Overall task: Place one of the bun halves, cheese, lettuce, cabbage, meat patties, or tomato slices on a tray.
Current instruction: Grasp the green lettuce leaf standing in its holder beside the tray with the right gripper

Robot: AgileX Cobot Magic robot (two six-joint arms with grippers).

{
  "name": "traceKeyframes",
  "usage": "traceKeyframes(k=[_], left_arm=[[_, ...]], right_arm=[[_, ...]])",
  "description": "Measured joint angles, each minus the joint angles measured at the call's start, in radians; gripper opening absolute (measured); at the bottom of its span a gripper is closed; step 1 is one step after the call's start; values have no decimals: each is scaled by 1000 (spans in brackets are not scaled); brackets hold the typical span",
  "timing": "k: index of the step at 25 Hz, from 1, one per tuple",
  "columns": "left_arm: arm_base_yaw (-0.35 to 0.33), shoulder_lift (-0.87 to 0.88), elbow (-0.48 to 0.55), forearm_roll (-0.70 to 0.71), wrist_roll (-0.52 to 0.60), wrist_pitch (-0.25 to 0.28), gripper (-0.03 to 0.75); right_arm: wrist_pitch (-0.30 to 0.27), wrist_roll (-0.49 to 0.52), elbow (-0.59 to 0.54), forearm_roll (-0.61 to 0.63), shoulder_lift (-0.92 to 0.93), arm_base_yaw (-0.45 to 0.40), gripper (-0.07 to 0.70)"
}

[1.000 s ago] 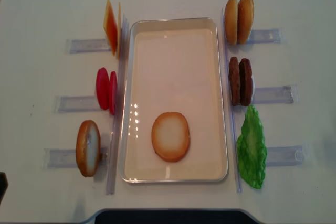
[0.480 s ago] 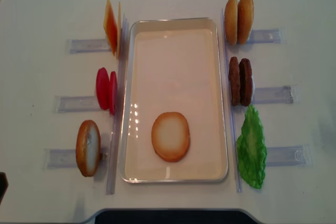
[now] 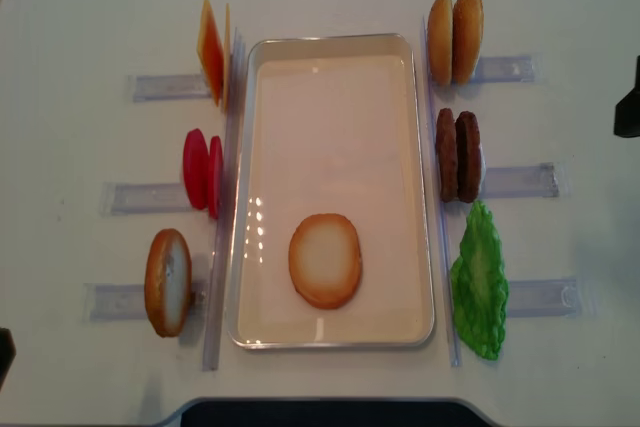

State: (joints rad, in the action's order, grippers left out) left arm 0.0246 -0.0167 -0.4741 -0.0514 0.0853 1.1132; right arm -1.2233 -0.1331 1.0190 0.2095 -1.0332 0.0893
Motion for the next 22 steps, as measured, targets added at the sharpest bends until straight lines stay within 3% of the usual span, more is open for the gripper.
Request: traceKeyframes(k=[7,10,17,22], left_arm=[[0,0,0,0,0,0,-7],[0,0,0,0,0,0,-7],[0,0,0,0,0,0,-7],[0,0,0,0,0,0,-7]], right_arm=[[0,-248,0,-108,-1,333,538],[0,-325,0,-148,-20,418,538],[1,-416,0,-168,-114,519,538],[1,-450,0,-180,-164,531,538]])
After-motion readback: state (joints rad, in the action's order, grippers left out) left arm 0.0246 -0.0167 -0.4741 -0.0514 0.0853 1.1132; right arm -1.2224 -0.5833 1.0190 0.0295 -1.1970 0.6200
